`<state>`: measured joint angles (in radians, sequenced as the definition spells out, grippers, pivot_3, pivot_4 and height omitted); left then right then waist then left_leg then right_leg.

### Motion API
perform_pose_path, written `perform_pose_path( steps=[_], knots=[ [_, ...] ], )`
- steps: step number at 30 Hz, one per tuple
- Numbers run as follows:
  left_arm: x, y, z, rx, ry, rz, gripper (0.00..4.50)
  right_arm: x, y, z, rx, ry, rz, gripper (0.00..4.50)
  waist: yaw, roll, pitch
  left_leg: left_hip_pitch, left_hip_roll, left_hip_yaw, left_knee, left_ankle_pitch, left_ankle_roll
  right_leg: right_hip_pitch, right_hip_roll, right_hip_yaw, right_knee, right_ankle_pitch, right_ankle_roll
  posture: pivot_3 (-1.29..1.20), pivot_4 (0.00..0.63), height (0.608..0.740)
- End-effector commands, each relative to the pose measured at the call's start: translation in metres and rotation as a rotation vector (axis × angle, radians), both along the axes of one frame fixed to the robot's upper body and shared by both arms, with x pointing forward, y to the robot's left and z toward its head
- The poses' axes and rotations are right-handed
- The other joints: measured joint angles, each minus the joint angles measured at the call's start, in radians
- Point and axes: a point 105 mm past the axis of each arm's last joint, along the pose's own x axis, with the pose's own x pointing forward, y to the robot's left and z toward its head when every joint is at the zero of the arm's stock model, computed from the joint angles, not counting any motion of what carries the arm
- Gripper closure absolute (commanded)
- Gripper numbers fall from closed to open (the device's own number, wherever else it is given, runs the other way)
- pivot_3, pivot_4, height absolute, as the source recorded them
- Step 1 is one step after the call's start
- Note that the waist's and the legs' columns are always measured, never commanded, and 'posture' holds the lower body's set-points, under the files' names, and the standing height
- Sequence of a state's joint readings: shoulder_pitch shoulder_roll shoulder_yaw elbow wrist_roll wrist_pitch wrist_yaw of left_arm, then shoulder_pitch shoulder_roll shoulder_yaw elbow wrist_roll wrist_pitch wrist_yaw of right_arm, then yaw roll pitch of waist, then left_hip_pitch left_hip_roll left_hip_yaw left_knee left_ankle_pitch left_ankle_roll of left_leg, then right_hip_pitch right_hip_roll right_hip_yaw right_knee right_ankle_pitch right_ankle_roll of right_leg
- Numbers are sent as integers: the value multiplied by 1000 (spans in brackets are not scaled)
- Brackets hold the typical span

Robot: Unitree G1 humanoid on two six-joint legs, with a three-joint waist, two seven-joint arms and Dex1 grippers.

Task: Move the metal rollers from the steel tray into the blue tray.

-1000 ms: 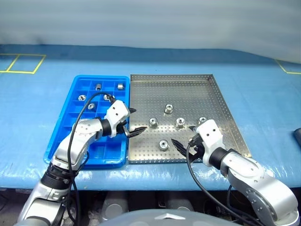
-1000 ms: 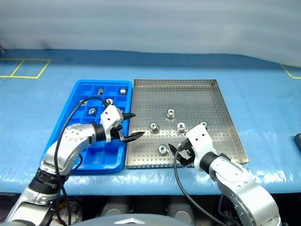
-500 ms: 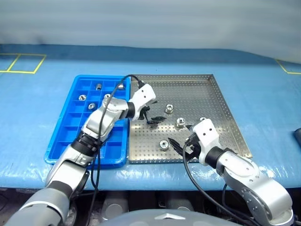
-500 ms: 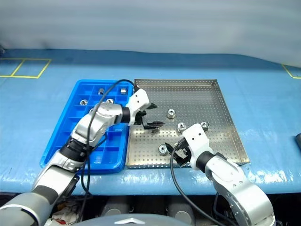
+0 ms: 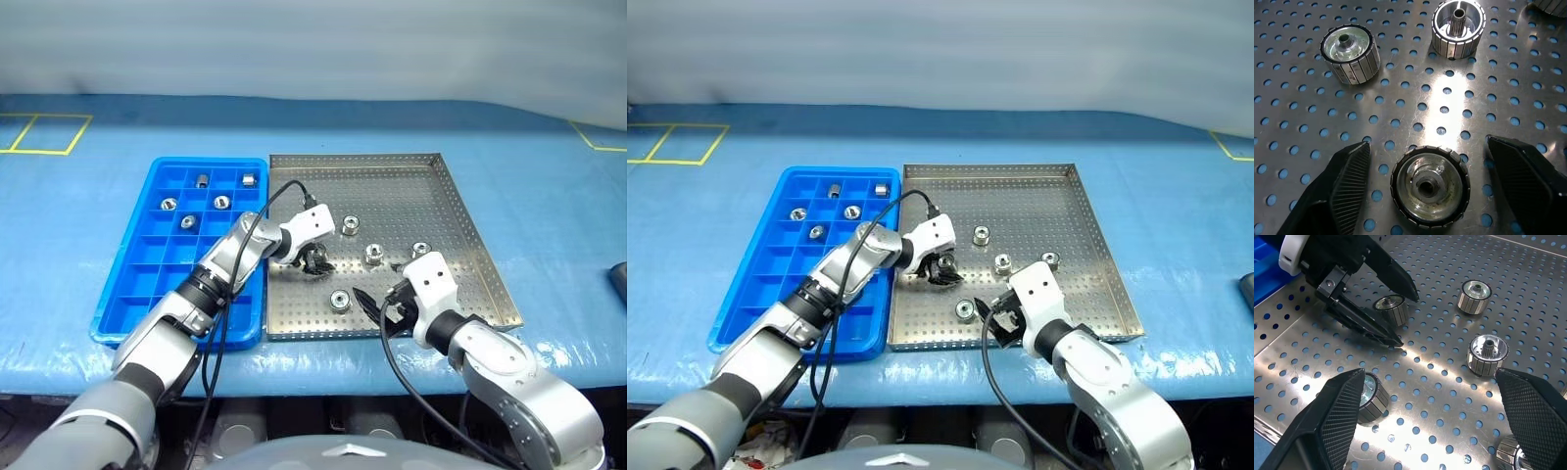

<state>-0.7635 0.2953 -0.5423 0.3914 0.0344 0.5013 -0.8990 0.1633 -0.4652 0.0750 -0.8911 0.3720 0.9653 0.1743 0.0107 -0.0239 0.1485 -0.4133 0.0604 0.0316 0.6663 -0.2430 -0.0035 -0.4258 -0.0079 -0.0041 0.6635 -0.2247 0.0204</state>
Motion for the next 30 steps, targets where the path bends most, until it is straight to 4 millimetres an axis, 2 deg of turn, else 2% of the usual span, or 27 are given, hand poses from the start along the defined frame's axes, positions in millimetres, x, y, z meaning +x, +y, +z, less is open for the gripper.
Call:
perform_pose_path(
  steps=[1, 3, 4, 6, 9, 13, 17, 21, 25, 30],
  knots=[
    [1, -4, 7, 9, -40, -38, 1874, 0, 3, 15, 10, -70, 3, 0, 0, 0, 0, 0, 0, 0, 0, 0, 0, 0, 0, 0, 0, 0, 0, -18, 150, 740],
    [1, -4, 8, 7, -43, -40, 2540, 0, 3, 15, 10, -71, 0, 0, 0, 0, 0, 0, 0, 0, 0, 0, 0, 0, 0, 0, 0, 0, 0, -15, 150, 740],
    [1, -4, 9, 2, -46, -40, 2714, 0, 3, 15, 11, -72, 0, 0, 0, 0, 0, 0, 0, 0, 0, 0, 0, 0, 0, 0, 0, 0, 0, -15, 150, 740],
    [1, -6, 19, -49, -54, -33, 2712, 1, 3, 15, 11, -72, 3, 0, 0, 0, 0, 0, 0, 0, 0, 0, 0, 0, 0, 0, 0, 0, 0, -7, 150, 740],
    [2, -10, 48, -209, -63, 25, 2712, 2, 6, 16, 9, -76, 18, 0, -1, 0, 0, 0, 0, 0, 0, 0, 0, -1, 0, 0, 0, 0, 0, 4, 150, 740],
    [10, 1, 88, -419, -108, 188, 2712, 5, 13, 20, 7, -95, 60, 0, 1, 0, 0, -1, 0, 0, 1, 0, 0, -1, 0, 0, 1, 0, 1, 40, 150, 740],
    [20, 36, 116, -581, -217, 435, 2712, 13, 31, 29, 25, -129, 152, 0, 0, 0, 0, 1, 0, 0, 0, 0, 0, 0, 0, 1, 1, 1, 1, 83, 150, 740],
    [18, 79, 120, -563, -369, 684, 2712, 19, 52, 32, 35, -141, 251, 0, 6, 0, 0, 2, 1, -1, 0, 0, 0, 0, 1, 2, 3, 1, 1, 124, 150, 740],
    [9, 116, 119, -526, -490, 908, 2712, 24, 76, 36, 59, -152, 352, 0, 22, 0, 0, 1, 0, -2, 0, 0, 0, 0, 0, 1, 3, 1, 1, 183, 150, 740],
    [-3, 142, 103, -446, -558, 1082, 2712, 24, 104, 35, 64, -153, 489, 0, 48, -1, 0, 1, -1, -2, 1, 0, 0, 1, -1, 1, 2, 2, 1, 242, 150, 740]
  ],
)
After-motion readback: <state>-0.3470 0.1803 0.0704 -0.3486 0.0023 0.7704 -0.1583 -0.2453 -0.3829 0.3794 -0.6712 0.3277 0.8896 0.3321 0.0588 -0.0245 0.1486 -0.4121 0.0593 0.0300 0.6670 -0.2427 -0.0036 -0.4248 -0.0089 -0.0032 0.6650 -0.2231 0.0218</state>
